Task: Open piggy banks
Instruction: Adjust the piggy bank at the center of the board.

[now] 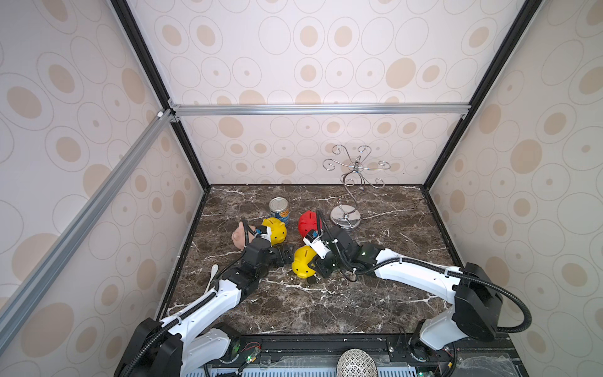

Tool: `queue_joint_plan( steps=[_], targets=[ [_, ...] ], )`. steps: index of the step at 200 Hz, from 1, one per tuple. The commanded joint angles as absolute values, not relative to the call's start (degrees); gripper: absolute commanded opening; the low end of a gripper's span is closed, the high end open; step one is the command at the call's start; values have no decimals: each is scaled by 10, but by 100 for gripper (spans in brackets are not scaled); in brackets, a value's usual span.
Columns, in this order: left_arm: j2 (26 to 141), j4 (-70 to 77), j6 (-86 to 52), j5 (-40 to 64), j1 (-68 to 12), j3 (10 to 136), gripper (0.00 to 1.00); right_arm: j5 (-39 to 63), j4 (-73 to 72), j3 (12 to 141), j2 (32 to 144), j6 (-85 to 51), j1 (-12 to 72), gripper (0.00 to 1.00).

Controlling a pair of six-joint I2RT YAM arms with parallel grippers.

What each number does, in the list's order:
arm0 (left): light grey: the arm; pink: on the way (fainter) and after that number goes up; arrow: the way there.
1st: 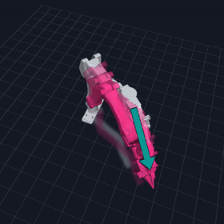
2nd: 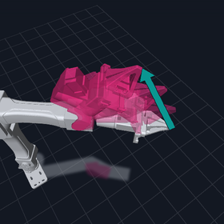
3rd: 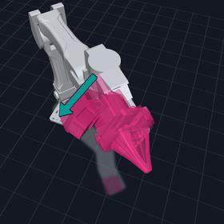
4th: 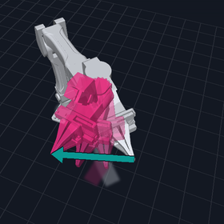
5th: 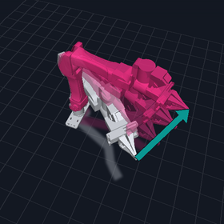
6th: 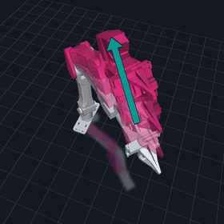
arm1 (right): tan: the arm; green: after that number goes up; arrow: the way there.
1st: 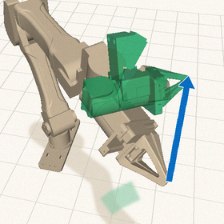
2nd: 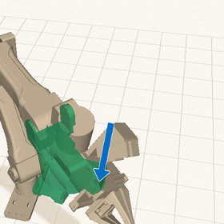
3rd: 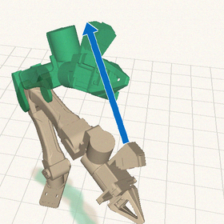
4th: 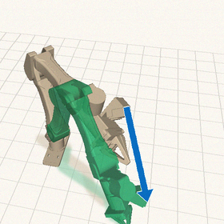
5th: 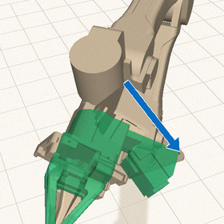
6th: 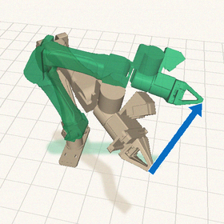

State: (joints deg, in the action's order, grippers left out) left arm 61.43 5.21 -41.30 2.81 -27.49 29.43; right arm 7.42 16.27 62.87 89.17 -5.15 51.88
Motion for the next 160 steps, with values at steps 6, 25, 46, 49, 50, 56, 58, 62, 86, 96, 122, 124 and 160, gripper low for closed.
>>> queue_joint_plan(
  steps=[6, 25, 46, 49, 50, 56, 58, 62, 86, 96, 122, 124, 160],
  targets=[
    [596, 52, -424, 49, -262, 292, 100, 27, 202, 646, 912, -11, 532, 39],
    [593, 57, -425, 54, -259, 288, 100, -7, 205, 647, 920, -10, 532, 40],
    [599, 63, -428, 63, -258, 286, 100, -12, 201, 650, 930, 1, 532, 38],
    [600, 64, -428, 63, -258, 285, 100, -12, 198, 650, 931, 2, 532, 37],
    [601, 64, -428, 63, -258, 285, 100, -12, 198, 650, 931, 2, 532, 37],
    [602, 66, -428, 65, -258, 286, 100, -11, 194, 650, 935, 5, 532, 34],
    [603, 66, -428, 65, -258, 285, 100, -10, 193, 650, 935, 6, 532, 33],
    [604, 67, -428, 66, -258, 285, 100, -9, 192, 650, 937, 8, 532, 33],
    [603, 64, -424, 63, -257, 287, 100, -5, 190, 654, 947, 18, 533, 32],
    [600, 60, -420, 60, -257, 289, 100, -6, 187, 652, 949, 25, 532, 31],
    [596, 60, -417, 58, -256, 290, 100, -9, 180, 650, 947, 30, 532, 33],
    [596, 60, -417, 59, -256, 289, 100, -10, 178, 650, 947, 30, 532, 33],
    [599, 63, -419, 58, -254, 286, 100, -22, 170, 651, 937, 34, 533, 35]
  ],
)
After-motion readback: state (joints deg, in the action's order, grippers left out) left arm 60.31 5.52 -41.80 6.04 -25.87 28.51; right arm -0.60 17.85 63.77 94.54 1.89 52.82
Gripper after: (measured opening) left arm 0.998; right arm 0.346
